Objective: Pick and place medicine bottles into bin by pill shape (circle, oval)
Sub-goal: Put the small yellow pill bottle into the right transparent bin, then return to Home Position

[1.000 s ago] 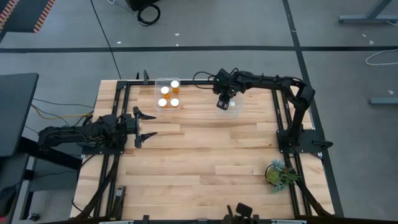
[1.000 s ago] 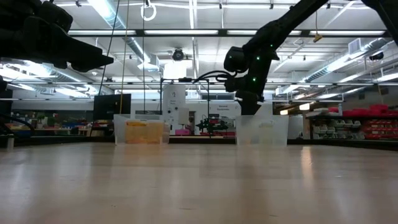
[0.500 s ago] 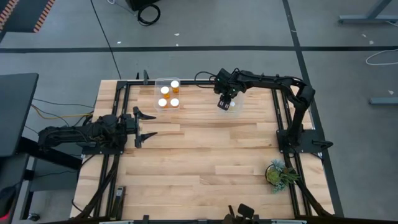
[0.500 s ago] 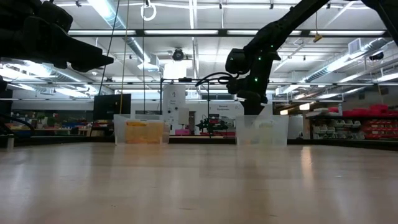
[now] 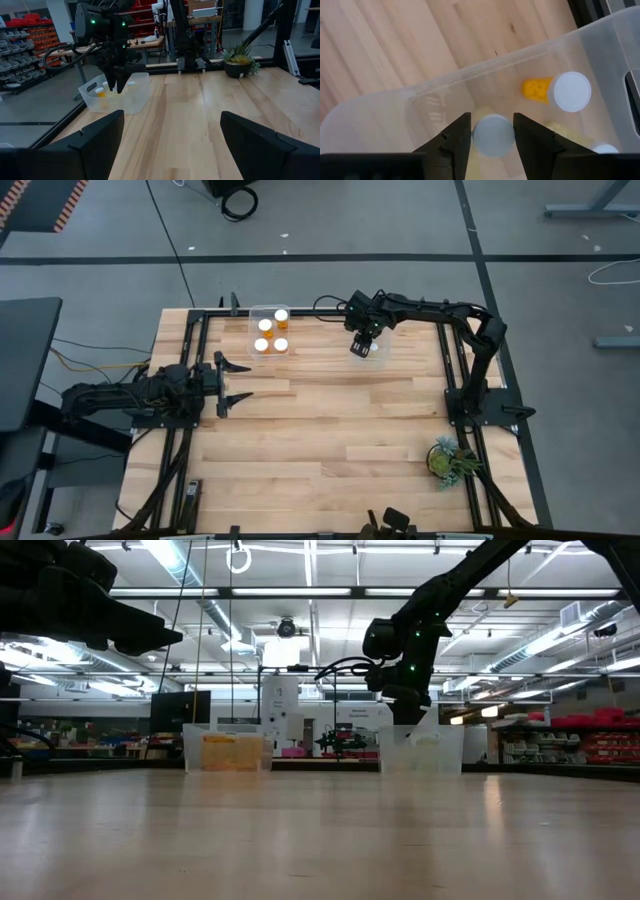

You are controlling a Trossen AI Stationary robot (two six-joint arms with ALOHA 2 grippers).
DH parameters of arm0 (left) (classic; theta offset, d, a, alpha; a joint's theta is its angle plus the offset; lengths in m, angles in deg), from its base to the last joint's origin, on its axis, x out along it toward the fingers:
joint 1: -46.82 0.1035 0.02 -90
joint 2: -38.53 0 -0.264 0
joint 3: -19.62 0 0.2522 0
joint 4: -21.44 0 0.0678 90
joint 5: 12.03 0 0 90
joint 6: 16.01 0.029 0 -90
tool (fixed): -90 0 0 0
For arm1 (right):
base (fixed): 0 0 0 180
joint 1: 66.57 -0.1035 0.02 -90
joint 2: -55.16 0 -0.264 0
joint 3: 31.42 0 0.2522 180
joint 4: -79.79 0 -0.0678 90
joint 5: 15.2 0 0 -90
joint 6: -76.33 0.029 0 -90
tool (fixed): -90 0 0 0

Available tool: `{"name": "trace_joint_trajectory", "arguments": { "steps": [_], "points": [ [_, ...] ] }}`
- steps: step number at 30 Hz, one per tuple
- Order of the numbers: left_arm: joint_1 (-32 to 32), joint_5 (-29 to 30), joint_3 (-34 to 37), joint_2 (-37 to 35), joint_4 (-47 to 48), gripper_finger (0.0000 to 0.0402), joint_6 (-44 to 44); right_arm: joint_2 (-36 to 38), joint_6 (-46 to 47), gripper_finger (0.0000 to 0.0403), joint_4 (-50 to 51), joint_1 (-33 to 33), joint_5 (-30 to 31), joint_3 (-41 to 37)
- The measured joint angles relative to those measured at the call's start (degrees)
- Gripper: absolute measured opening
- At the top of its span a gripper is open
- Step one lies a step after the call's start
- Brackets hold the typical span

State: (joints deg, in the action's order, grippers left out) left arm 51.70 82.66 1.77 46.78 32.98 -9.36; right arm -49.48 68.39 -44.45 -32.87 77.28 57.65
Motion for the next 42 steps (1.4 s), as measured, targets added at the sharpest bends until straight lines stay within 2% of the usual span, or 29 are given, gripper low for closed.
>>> {"name": "trace_joint_trajectory", "arguments": {
  "steps": [18,42],
  "points": [
    [0.0,-0.02,-0.02,0.0,-0.01,0.0341,0.0,0.15,-1.36,0.0155,-0.02,0.0,0.0,0.02],
    [0.02,0.0,-0.02,0.0,-0.04,0.0341,0.0,8.13,-1.64,0.0155,1.16,-0.78,-1.49,0.04]
  ]
}}
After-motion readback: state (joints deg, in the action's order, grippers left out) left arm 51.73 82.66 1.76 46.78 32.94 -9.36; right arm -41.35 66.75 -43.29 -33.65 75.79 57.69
